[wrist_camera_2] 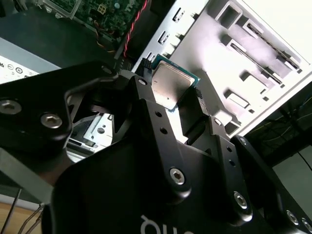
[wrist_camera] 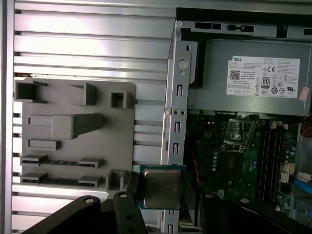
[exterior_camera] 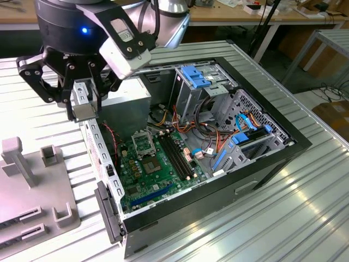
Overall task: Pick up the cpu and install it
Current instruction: 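Pick up the cpu and move it towards the insertion slot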
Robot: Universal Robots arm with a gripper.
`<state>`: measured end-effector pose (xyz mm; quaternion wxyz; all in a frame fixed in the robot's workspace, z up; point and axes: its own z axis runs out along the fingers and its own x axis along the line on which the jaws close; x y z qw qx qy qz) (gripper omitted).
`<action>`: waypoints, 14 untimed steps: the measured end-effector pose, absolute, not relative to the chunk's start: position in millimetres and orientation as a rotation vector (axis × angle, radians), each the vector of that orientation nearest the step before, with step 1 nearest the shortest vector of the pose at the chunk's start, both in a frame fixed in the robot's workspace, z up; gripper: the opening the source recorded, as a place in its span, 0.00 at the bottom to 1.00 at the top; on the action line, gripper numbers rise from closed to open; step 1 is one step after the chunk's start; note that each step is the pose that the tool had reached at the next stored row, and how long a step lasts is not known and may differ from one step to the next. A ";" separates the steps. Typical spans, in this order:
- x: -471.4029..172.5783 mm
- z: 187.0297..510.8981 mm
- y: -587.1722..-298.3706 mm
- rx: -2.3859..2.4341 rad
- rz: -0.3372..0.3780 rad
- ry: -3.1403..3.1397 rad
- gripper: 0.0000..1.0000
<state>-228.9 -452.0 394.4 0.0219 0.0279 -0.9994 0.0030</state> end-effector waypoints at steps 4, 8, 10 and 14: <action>-220.7 394.4 -452.0 0.087 0.009 -3.097 0.47; -213.5 394.5 -452.0 0.087 0.009 -3.096 0.47; -205.9 394.5 -452.0 0.087 0.009 -3.096 0.47; -196.7 394.5 -452.0 0.087 0.009 -3.096 0.47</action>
